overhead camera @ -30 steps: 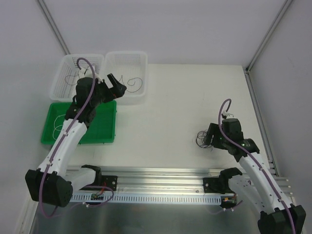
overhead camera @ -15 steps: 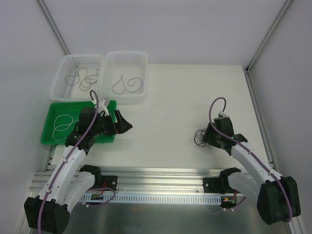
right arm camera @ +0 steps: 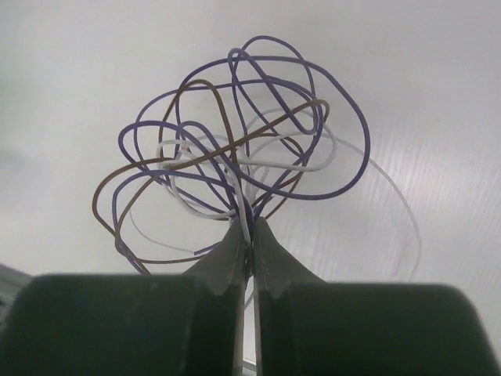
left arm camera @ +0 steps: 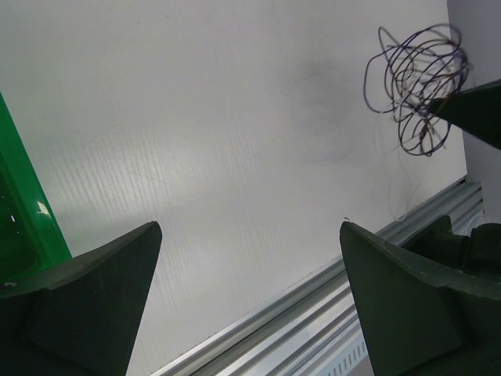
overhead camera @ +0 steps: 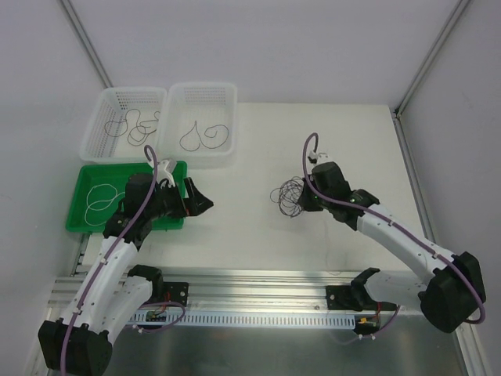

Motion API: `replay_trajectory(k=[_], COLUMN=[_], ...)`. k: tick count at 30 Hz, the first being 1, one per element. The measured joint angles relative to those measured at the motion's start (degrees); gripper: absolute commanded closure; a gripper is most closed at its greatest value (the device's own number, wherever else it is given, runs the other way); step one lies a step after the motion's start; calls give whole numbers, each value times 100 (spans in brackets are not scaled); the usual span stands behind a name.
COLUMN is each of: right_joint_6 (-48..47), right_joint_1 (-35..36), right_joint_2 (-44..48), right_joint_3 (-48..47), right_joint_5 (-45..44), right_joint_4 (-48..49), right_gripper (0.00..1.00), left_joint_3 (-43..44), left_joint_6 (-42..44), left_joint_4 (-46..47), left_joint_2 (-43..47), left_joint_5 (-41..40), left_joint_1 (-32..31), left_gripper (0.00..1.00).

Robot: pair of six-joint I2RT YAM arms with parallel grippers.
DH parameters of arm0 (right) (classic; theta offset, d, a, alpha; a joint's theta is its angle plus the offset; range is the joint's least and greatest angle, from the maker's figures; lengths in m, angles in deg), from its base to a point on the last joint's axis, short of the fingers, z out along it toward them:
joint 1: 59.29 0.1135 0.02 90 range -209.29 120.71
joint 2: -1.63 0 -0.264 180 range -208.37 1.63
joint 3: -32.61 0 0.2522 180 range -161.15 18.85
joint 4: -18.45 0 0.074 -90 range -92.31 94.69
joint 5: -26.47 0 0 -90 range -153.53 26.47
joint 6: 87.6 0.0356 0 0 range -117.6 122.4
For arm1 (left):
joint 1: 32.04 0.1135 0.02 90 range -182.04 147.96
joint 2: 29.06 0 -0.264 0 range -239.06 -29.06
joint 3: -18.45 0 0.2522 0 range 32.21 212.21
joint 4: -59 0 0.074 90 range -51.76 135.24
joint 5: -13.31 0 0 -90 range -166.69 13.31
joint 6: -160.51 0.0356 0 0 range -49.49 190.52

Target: Untangle the cables

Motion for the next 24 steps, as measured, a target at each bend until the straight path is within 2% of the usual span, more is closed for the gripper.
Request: replay_trajectory(k=[5, 10, 14, 16, 19, 24], right_joint_6=[-601, -1165, -1405, -1467, -1495, -1399], right_joint_1=[369, 450, 450, 463, 535, 765], right_joint_2=[-199, -249, -293, -291, -302, -664], right_joint_3=[-1484, -2863, -3534, -3519, -2955, -1281], right_joint_5=[208, 518, 796, 977, 1156, 1281], right_joint_4=[-378, -704, -826, -826, -658, -315], right_gripper=[99, 99, 96, 94, 94, 94], left_joint_3=[0, 0, 0, 0, 0, 0], left_joint_6=[98, 140, 170, 177, 190, 190], left_joint_4=[-2, -4, -9, -11, -20, -44], left_joint_2=[50, 55, 57, 57, 57, 44], left_joint_5=[-2, -2, -2, 0, 7, 66], left_joint_1=[0, 0, 0, 0, 0, 0], left_gripper=[1, 1, 1, 1, 1, 1])
